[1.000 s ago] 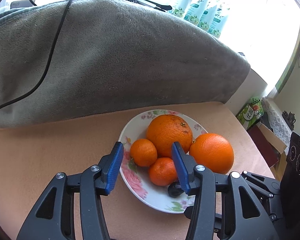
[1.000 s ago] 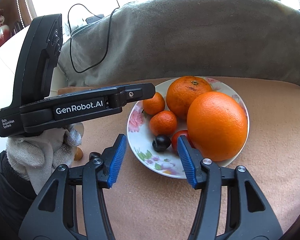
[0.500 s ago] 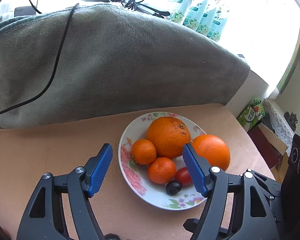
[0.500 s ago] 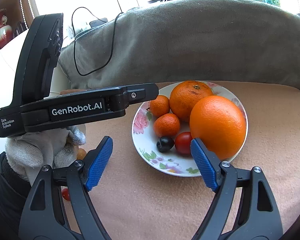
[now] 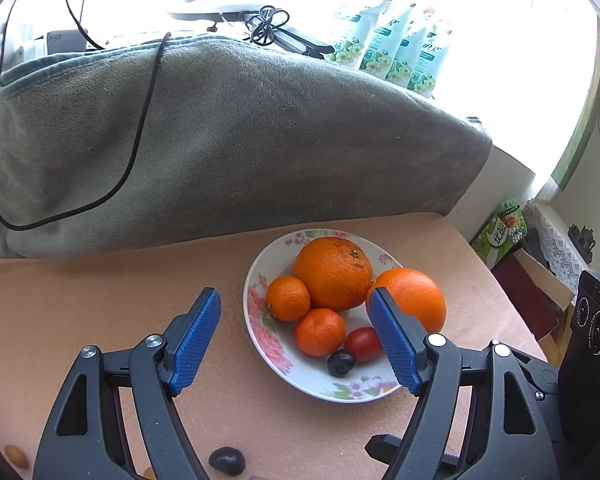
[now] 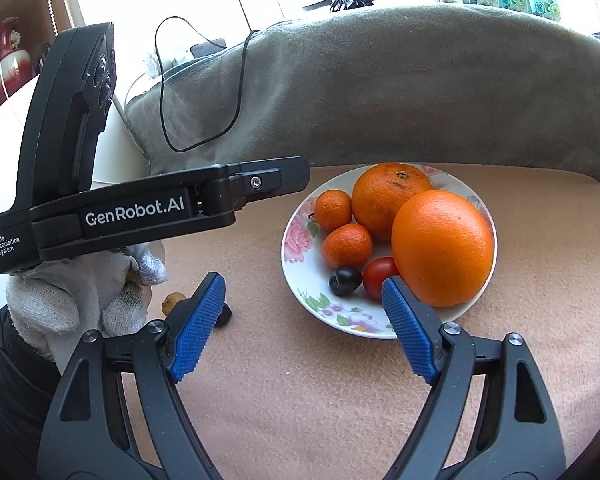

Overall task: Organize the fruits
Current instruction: 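Move both tools back toward the brown round fruits on the cloth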

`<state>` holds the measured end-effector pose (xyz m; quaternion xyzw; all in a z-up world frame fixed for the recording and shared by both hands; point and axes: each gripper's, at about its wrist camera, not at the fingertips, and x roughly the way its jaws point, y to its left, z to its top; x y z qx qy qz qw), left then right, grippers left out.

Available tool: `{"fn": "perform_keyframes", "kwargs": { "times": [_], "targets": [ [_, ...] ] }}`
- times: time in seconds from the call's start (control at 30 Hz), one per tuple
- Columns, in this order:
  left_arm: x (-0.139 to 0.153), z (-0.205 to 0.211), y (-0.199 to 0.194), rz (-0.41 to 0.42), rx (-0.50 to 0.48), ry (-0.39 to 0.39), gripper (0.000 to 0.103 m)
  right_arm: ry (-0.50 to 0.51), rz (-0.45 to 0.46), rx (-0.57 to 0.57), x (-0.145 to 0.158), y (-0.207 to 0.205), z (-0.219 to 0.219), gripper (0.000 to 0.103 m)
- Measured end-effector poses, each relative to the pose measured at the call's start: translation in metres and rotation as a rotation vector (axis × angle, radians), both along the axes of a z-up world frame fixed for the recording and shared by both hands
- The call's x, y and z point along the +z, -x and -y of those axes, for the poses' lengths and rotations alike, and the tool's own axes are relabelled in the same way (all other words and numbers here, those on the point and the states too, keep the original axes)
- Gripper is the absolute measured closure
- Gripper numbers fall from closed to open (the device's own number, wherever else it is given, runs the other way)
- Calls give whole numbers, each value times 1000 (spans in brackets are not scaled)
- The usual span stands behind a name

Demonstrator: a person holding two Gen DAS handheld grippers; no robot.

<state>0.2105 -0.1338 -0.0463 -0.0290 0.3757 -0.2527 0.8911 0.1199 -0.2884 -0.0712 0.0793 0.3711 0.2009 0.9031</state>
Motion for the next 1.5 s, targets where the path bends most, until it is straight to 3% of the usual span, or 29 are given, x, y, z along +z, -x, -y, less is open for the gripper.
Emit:
{"fn": "perform_keyframes", "kwargs": {
  "times": [0.47, 0.97, 1.5],
  "targets": [
    [19, -23, 28, 38, 30, 6, 26, -8, 14, 18, 8, 20, -8, 20],
    [31, -77, 63, 88, 131, -33, 26, 96, 72, 42, 6, 41, -30, 20],
    [1, -170, 94, 27, 302, -32, 26, 79, 35, 123, -3, 44, -48, 20]
  ]
}}
